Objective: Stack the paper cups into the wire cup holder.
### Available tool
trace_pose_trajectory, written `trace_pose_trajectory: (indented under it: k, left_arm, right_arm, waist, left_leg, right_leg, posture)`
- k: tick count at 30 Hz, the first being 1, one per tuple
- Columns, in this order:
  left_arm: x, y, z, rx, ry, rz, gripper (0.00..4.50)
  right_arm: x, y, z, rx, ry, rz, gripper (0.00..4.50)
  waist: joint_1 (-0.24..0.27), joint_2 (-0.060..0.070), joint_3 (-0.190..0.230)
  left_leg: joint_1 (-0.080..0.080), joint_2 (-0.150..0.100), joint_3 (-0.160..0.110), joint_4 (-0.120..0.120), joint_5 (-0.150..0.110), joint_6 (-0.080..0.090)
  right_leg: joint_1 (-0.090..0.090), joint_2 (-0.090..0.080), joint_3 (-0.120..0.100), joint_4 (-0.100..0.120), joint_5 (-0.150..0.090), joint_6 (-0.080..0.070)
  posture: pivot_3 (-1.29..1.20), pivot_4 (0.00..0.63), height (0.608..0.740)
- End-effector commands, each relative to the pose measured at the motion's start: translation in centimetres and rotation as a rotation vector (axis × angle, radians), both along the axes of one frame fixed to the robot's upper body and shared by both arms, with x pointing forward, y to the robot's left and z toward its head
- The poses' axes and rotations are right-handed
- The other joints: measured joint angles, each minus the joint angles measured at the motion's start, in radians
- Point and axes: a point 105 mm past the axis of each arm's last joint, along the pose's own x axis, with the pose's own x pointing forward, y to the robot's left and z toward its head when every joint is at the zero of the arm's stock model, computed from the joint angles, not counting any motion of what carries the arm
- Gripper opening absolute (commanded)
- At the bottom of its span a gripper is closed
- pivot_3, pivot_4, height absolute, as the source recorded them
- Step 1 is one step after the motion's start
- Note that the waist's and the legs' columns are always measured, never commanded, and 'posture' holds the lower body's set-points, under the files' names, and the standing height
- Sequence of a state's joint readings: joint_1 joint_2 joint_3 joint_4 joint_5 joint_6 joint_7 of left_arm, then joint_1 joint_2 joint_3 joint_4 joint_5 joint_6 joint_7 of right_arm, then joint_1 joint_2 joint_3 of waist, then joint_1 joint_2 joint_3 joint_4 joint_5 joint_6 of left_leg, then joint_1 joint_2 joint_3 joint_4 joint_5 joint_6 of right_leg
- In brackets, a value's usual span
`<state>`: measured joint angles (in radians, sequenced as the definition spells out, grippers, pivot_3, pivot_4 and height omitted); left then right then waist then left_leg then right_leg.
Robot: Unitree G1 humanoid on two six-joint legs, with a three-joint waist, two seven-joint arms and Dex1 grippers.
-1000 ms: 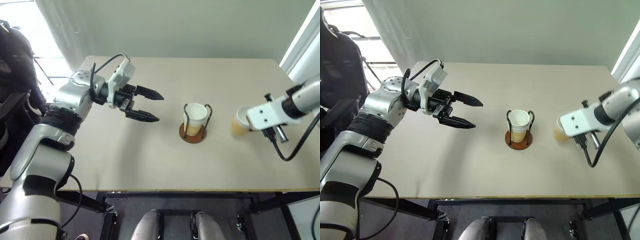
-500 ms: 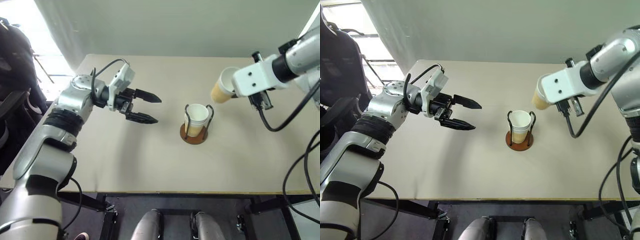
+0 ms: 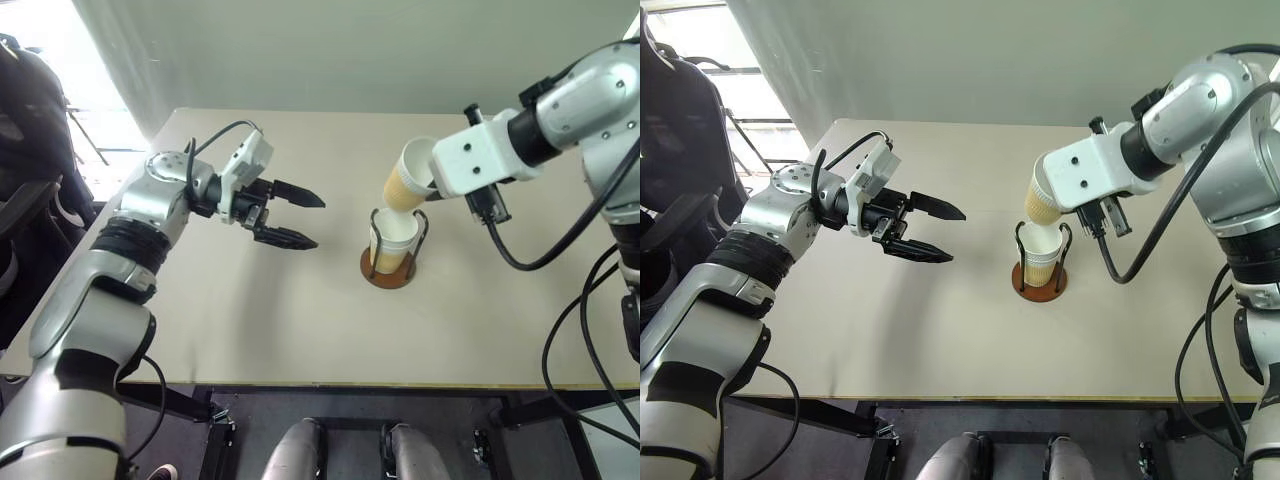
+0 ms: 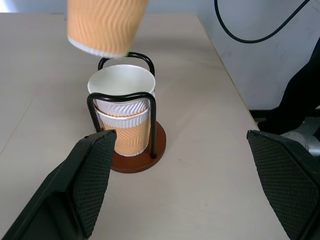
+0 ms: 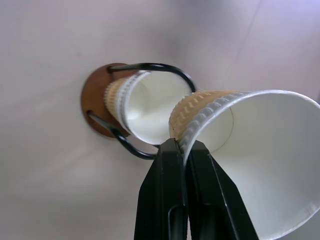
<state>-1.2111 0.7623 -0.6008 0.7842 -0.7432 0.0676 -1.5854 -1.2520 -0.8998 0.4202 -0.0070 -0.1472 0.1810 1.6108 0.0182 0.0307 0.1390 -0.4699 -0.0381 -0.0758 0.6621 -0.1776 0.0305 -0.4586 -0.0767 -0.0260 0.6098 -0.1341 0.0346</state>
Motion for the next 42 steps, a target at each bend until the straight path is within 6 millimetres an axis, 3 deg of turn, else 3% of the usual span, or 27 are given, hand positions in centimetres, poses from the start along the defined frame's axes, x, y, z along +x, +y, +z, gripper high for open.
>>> trace_pose_trajectory:
  k: [1, 18, 38, 42]
  left_arm:
    - [-0.5, -0.3, 1.5, -0.015, -0.04, -0.048, 4.5]
    - [-0.8, -0.4, 2.0, -0.017, -0.044, -0.056, 4.5]
    - [-0.8, -0.1, 1.9, -0.02, -0.044, -0.048, 4.5]
    - [-0.8, -0.1, 1.9, -0.021, -0.043, -0.049, 4.5]
  right_arm:
    - [-0.6, 0.3, 0.2, -0.01, -0.012, 0.021, 0.03]
    - [0.2, 1.3, -1.3, -0.025, 0.008, 0.054, 0.03]
    - [0.3, 0.4, -1.9, -0.05, 0.021, 0.039, 0.03]
    - [0.1, 1.0, -2.0, -0.027, 0.037, 0.048, 0.98]
  waist:
    - [0.0, 0.0, 0.0]
    - [-0.002, 0.0, 0.0]
    - [-0.002, 0.0, 0.0]
    - [-0.003, 0.0, 0.0]
  left_leg:
    - [0.0, 0.0, 0.0, 0.0, 0.001, -0.001]
    - [0.0, 0.0, 0.0, 0.0, 0.002, 0.002]
    - [0.0, 0.0, 0.0, 0.0, 0.002, 0.002]
    - [0.001, 0.0, 0.0, 0.0, 0.002, 0.002]
  right_leg:
    - [0.0, 0.0, 0.0, 0.0, 0.0, 0.0]
    - [0.0, 0.0, 0.0, 0.001, 0.001, -0.002]
    - [0.0, 0.0, 0.0, 0.001, 0.002, -0.002]
    - [0.0, 0.0, 0.0, 0.001, 0.002, -0.002]
  posture:
    - [0.0, 0.15, 0.74]
    - [0.0, 0.15, 0.74]
    - [0.0, 0.15, 0.74]
    - [0.0, 0.15, 0.74]
